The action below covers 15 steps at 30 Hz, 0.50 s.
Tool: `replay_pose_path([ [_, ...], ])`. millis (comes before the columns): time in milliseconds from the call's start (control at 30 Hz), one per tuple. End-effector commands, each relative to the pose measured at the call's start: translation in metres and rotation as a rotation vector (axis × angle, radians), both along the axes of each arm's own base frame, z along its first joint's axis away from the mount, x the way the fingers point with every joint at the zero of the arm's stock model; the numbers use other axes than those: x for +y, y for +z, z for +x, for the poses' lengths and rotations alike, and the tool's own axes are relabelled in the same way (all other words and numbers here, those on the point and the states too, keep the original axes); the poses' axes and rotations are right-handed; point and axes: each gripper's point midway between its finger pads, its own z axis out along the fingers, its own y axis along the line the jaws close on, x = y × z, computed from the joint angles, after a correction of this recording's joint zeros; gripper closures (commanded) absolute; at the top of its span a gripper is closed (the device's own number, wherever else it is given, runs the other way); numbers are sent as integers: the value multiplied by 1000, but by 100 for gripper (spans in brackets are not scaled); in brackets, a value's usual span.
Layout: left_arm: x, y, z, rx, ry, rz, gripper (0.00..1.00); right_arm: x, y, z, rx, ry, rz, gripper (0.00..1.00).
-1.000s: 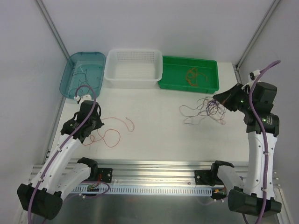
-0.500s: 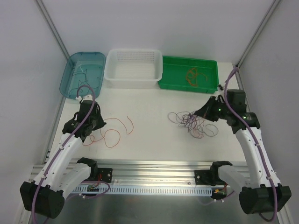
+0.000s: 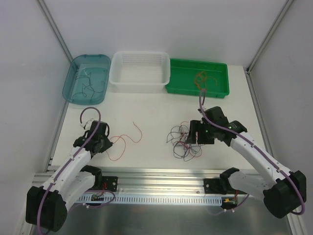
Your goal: Untangle the cables
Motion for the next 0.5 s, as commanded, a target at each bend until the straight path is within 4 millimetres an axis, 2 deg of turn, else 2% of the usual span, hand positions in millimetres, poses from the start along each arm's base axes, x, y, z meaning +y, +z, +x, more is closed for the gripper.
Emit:
replay_pose_path([
  [0,4,5,15,-96,161,-50,78,6,32,20,-147,6,17,28],
  [33,4,6,17,-110,165,-52,71,8,34,20,-154,11,24,28],
  [133,4,11,21,-130,130,-38,60,12,37,18,-165,35,38,28],
  [233,3,22,26,-143,29,8,48,17,37,15,-174,55,51,27],
  [467,-14,34,31,-104,-302,66,33,25,35,12,-175,96,77,27],
])
